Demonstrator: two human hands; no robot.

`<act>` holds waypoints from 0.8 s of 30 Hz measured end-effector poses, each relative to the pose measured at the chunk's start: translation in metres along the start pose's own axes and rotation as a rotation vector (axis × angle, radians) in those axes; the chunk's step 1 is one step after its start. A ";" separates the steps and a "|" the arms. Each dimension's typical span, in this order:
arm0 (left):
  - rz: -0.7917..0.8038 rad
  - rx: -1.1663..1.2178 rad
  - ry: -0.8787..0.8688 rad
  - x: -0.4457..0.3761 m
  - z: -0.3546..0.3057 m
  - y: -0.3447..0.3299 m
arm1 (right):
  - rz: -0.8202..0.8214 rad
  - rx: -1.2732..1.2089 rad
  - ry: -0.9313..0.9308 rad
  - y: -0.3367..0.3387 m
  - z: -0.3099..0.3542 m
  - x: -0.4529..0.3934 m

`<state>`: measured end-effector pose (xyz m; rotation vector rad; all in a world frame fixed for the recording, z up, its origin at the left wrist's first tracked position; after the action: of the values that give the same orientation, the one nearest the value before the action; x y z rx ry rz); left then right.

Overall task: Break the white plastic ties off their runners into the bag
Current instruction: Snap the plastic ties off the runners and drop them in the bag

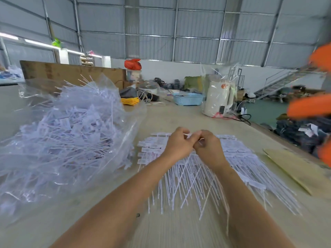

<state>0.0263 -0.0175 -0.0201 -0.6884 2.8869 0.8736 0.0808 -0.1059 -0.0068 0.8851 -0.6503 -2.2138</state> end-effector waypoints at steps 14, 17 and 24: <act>-0.031 0.495 -0.084 0.008 0.038 0.008 | 0.267 -0.029 -0.061 -0.026 -0.017 -0.003; 0.016 0.475 -0.097 0.008 0.037 0.004 | 0.372 -0.098 -0.053 -0.038 -0.014 0.001; -0.159 0.400 -0.050 0.010 0.039 0.015 | 0.200 0.219 0.012 -0.026 0.000 0.000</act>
<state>0.0074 0.0109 -0.0469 -0.8187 2.7839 0.2763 0.0706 -0.0890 -0.0238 0.8982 -0.9471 -1.9835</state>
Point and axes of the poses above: each hand's wrist, its own x-axis away from the middle knuckle, its own y-axis out of the back of the hand, z = x × y, the point moved 9 cm from there along -x, towards the middle knuckle, and after that the axes turned 15 degrees about z, right-handed, at the moved point
